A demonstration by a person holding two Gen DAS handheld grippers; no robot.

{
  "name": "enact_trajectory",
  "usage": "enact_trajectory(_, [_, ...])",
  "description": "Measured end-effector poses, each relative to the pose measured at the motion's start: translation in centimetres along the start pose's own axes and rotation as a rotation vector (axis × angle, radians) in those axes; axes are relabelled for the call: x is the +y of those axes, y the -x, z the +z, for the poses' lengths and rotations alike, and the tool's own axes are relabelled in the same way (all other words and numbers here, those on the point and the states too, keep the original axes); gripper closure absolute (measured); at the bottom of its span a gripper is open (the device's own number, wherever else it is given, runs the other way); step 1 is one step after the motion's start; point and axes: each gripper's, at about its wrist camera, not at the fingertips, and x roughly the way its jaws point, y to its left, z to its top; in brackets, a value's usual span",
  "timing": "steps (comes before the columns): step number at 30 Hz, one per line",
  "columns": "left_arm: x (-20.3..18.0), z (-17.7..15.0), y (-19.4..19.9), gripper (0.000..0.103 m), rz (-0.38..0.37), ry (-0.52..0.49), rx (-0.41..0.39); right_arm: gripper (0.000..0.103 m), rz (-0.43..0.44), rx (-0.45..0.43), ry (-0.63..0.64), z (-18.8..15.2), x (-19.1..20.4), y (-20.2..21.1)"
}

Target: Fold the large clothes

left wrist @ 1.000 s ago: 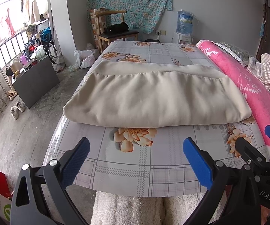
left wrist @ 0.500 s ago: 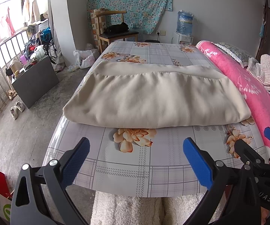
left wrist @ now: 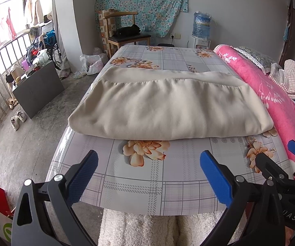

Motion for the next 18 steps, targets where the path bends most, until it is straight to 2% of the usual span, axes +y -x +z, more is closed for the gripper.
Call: enact_trajectory(18, [-0.13,0.03,0.03,0.005,-0.002,0.0,-0.001,0.008,0.0,0.003,-0.004,-0.3,0.15,-0.11])
